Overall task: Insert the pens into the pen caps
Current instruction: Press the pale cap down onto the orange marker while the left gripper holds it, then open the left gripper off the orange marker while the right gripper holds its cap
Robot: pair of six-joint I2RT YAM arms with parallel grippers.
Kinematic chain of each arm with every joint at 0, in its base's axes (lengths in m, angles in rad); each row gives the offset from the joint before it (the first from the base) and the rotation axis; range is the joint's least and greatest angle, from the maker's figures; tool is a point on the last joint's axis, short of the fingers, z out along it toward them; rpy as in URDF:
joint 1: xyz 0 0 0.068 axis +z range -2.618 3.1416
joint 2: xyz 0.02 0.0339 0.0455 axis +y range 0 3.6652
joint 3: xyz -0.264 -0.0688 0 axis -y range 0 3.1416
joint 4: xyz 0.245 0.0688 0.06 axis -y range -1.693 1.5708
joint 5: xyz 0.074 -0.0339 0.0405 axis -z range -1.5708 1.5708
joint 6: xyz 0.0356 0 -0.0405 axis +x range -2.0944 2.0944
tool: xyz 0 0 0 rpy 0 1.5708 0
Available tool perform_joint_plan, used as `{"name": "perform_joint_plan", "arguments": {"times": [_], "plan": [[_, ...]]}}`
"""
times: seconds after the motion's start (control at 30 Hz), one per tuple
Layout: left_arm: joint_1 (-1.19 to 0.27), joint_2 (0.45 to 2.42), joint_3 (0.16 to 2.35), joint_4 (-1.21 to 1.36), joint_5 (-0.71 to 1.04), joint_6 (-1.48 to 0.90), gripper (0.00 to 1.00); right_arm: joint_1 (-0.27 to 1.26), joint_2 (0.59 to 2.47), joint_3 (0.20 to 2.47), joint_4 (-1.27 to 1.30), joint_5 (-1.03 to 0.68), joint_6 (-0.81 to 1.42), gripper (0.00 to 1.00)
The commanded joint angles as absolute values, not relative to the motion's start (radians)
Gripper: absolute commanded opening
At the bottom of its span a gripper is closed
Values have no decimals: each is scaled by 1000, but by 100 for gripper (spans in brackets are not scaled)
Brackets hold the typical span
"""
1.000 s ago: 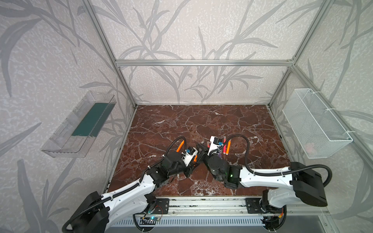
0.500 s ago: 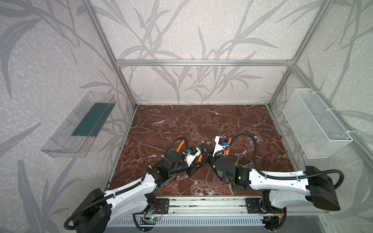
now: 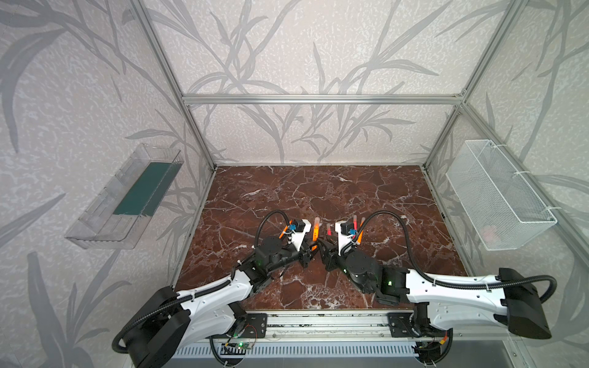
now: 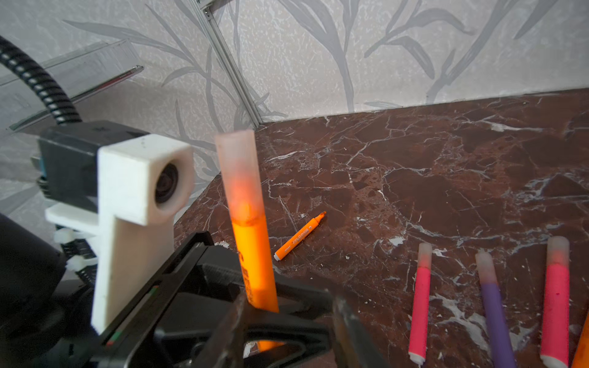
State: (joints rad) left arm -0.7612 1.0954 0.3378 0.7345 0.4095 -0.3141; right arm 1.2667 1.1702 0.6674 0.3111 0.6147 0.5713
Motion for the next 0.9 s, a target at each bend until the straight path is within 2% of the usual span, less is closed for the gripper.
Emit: {"name": "perform_joint_plan", "arguments": {"times": [0.0,0.13,0.37,0.5,0.63,0.8,0.87], "plan": [[-770,1108,350,805,413,-328,0,1260,1129,652,343,592,511,51],[-779,1112,349,801,416,-322,0,1250,1104,653,352,588,483,56],[-798,1102,350,785,450,-307,0,1158,1208,692,358,499,549,54],[-804,1095,344,769,464,-286,0,1140,1261,722,359,457,560,37],[-802,1104,343,772,460,-276,0,1137,1275,713,387,432,573,28],[-803,1104,359,739,449,-264,0,1134,1308,746,350,402,585,11],[-802,1110,353,736,425,-252,5,1129,1318,736,350,412,595,5]]}}
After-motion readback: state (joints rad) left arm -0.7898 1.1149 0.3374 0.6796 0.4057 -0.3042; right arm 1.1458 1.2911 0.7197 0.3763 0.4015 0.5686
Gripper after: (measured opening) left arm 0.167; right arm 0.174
